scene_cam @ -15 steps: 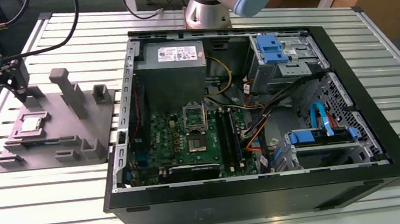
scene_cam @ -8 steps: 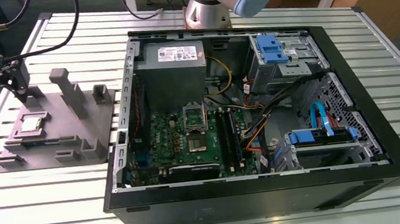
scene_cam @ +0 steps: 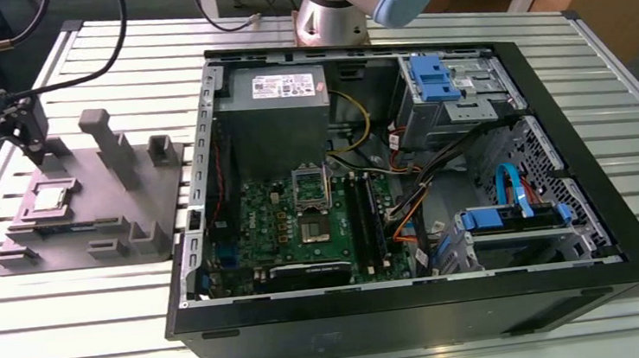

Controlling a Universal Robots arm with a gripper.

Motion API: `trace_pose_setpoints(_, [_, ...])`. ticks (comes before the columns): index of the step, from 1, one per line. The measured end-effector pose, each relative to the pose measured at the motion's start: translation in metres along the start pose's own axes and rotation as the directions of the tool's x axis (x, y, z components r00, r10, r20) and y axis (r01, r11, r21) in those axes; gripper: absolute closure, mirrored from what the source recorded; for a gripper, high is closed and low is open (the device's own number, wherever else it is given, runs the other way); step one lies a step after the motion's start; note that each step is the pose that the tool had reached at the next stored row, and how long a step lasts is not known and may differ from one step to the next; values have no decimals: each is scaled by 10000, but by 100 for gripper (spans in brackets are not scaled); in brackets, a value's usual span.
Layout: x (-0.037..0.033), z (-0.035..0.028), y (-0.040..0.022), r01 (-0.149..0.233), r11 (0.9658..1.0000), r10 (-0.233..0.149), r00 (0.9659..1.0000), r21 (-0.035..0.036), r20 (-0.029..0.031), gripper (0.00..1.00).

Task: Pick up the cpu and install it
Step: 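Pick up the cpu and move it towards the insertion slot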

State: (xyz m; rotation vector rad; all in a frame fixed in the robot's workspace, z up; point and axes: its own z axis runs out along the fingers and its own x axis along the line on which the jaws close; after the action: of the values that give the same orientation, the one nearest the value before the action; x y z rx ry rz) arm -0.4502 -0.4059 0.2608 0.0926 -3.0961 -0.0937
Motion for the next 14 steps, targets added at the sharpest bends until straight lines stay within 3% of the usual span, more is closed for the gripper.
trace_pose_setpoints(9, [-5,34,-3,-17,10000,17,10000,-1,1,35])
trace_pose_setpoints(14, [-9,111,-8,-17,10000,17,10000,-4,2,35])
